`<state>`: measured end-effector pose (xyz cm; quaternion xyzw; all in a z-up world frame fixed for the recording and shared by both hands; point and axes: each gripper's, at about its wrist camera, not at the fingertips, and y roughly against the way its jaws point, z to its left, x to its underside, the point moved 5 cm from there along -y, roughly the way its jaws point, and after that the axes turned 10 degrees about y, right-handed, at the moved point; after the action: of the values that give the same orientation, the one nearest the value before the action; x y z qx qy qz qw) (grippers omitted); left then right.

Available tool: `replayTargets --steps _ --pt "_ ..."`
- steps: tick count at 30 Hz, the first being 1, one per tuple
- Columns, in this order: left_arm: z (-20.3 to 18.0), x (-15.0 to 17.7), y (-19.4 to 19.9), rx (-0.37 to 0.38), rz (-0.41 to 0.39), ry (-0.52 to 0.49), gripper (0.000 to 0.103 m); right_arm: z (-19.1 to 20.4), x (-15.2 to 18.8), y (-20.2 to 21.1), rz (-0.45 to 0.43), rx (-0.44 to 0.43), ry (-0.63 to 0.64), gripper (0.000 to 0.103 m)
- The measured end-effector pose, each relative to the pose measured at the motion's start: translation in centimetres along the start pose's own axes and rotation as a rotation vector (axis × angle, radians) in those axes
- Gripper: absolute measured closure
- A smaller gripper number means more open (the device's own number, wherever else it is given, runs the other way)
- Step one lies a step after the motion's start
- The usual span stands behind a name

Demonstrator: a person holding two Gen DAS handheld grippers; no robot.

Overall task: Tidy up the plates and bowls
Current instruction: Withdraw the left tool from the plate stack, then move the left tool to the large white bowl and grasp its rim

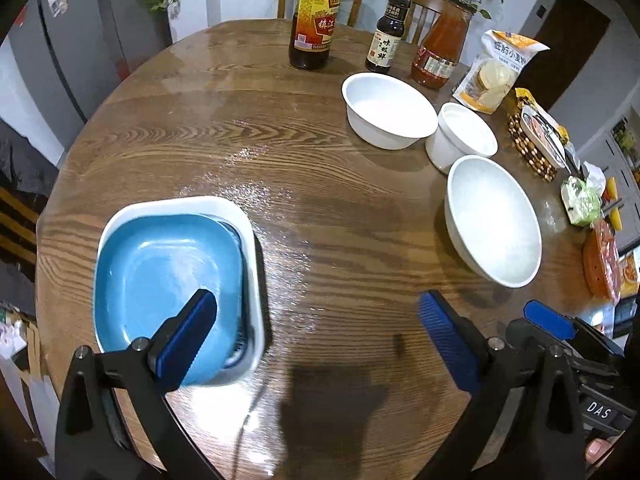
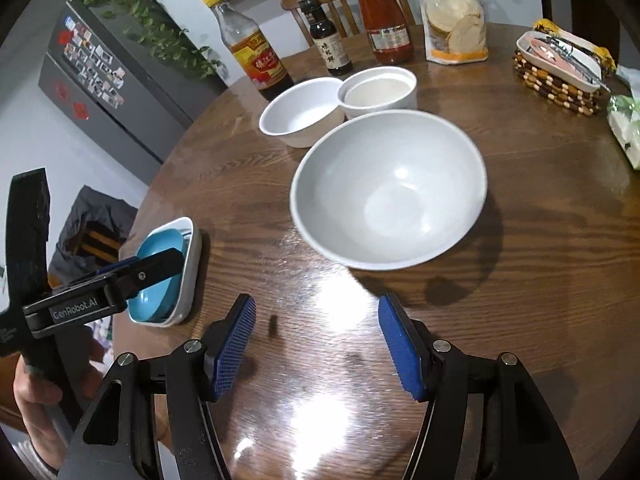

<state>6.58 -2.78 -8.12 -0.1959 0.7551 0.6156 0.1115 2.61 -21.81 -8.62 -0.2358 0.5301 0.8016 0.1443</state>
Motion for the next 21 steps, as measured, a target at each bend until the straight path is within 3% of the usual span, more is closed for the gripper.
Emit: replayTargets --steps 7,16,18,21 --pt "-2.1 -0.2 -1.3 0.003 0.008 0.058 0.001 -3.4 -1.8 1.3 -0.028 0.009 -0.012 0.038" --pt "-6.7 -1.4 -4.5 0.012 0.009 0.030 0.002 -9.1 -5.1 0.9 -0.050 0.096 -0.054 0.038" --pt "-7.6 -1.8 -5.5 0.003 0.012 0.019 0.004 -10.0 -5.2 -0.1 -0.028 0.095 -0.062 0.038" --pt "-8.5 -1.9 -6.9 -0.008 0.037 0.012 0.015 -10.7 -5.2 -1.8 0.008 0.085 -0.057 0.038"
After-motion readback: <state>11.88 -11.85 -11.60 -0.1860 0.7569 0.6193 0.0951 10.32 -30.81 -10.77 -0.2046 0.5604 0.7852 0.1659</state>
